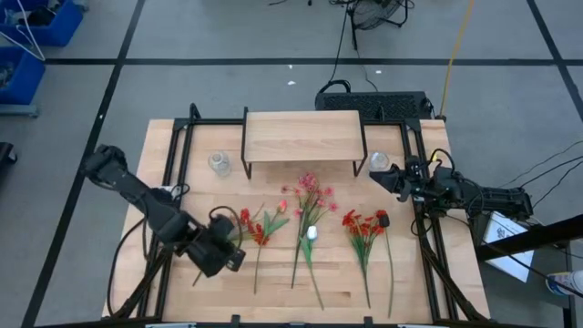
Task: Pick and place flowers into a vace then onto a shelf
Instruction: Put the left orange flowers into the left transparent vase
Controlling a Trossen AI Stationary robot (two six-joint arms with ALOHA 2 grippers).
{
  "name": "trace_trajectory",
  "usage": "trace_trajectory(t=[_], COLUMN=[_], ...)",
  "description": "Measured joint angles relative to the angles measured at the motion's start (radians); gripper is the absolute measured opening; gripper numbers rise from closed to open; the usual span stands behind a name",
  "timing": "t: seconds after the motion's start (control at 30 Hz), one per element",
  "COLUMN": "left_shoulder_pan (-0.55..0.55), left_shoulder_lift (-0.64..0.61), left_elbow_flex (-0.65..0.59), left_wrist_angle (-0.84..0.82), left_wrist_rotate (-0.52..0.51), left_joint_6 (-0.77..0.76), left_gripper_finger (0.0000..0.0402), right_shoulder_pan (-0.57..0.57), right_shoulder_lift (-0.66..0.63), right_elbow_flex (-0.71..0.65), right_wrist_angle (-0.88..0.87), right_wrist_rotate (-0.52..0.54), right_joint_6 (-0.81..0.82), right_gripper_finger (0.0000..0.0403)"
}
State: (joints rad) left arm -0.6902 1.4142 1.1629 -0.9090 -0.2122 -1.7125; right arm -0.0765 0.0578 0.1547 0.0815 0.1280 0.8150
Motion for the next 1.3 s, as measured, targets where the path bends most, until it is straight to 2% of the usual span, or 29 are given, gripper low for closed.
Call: trace_trajectory(t=[0.13,0.43,0.6,0.77,1.0,1.3], left_shoulder_pan=[-0.055,-0.060,-0.068,-0.068,-0.065,-0.047], left_shoulder_lift=[0.040,0.170,0.231,0.272,0.277,0.277], left_elbow_flex=[0.000,-0.001,-0.001,-0.019,-0.114,-0.150], left_wrist_angle=[-0.022,-0.084,-0.090,-0.078,-0.087,-0.088], left_wrist_rotate=[0.010,0.136,0.150,0.154,0.190,0.158], left_joint_6=[0.008,-0.037,-0.033,-0.024,-0.093,-0.060], left_gripper_finger=[0.0069,0.0243,0.0291,0.0290,0.0252,0.0220], right_shoulder_pan=[0.000,0.000,0.000,0.000,0.000,0.000], right_shoulder_lift=[0.000,0.000,-0.003,-0.001,0.000,0.000], right_elbow_flex=[0.000,-0.065,-0.115,-0.117,-0.119,-0.121], right_wrist_angle=[-0.001,0.022,0.091,0.113,0.129,0.132], right_wrist_rotate=[0.001,0.001,0.001,0.001,0.001,-0.001], right_joint_6=[-0.014,0.072,0.143,0.134,0.141,0.168], right_gripper_finger=[0.0076,0.0078,0.0081,0.0082,0.0082,0.0082])
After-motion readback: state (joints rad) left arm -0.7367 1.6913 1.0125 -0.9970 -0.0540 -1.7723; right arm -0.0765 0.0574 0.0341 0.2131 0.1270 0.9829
